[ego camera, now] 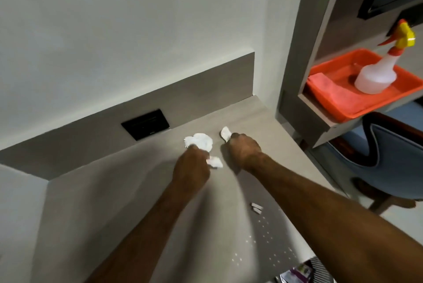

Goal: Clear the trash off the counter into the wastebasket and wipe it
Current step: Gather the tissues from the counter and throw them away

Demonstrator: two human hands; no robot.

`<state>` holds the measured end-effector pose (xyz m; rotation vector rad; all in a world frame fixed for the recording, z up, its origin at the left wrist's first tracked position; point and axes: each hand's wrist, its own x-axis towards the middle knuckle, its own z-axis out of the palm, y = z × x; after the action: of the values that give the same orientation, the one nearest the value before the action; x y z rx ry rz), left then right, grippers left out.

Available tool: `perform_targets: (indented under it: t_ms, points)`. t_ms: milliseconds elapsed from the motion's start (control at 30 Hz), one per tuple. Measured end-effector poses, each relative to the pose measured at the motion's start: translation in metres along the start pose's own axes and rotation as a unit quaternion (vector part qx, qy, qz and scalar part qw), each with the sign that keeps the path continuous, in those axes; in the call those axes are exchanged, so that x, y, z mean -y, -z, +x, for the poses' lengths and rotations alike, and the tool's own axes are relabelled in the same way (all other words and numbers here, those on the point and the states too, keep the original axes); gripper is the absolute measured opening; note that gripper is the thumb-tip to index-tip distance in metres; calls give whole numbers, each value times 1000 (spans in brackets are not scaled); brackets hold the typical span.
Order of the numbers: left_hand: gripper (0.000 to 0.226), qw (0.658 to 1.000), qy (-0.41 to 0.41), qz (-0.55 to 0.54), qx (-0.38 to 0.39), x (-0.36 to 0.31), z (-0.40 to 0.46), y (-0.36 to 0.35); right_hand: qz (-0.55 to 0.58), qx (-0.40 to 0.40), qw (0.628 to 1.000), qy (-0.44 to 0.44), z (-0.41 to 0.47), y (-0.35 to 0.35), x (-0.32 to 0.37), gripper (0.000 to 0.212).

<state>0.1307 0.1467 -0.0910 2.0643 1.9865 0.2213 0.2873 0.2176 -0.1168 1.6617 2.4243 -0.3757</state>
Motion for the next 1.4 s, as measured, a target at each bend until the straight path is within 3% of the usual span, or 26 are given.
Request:
perform_targets:
  t_ms: [67,167,267,367,433,500,600,700,833,1000,1067,1133,1200,1267,1333,1400]
  points:
    - [18,1000,-10,-4,26,8,31,16,25,-39,999,-6,2,-12,0,31]
    - [11,991,9,34,129,7,58,18,98,-50,993,-36,-9,-14,-4,25]
    - [9,993,30,27,110,-3,62,9,252,-75,959,-110,-47,-14,-23,10]
    - [11,999,20,-15,49,-31,40,6,430,-184,867,-169,-121,-25,-51,21]
    - [11,998,-29,-63,-8,-69,2,-2,543,-254,773,-206,-182,-42,-68,36]
    - [21,981,-97,-165,-38,-118,-49,-22,594,-328,689,-257,-240,-71,-87,35]
    - [40,963,-114,-241,41,-193,-130,-82,598,-369,614,-359,-307,-139,-121,25]
    - [36,974,-103,-159,125,-233,-186,-180,600,-299,608,-426,-336,-228,-150,21]
    - [31,967,5,-39,252,-216,-202,-324,590,-155,630,-481,-328,-348,-174,19]
    - [34,953,119,1,279,-182,-181,-456,562,-71,652,-504,-297,-457,-193,17]
    - [36,948,122,-4,296,-175,-172,-496,583,-46,636,-503,-282,-493,-198,24]
    - [39,937,108,-21,331,-171,-164,-522,615,-14,612,-496,-272,-518,-199,38]
    - [40,929,90,-18,358,-169,-158,-535,618,7,618,-486,-270,-530,-200,46]
    - [35,935,71,-3,347,-171,-154,-534,618,6,611,-496,-275,-531,-201,40]
    - [31,945,58,5,321,-179,-151,-519,640,-8,571,-514,-284,-518,-198,21]
    - [28,957,37,-3,288,-192,-151,-489,639,-44,558,-527,-294,-496,-196,20]
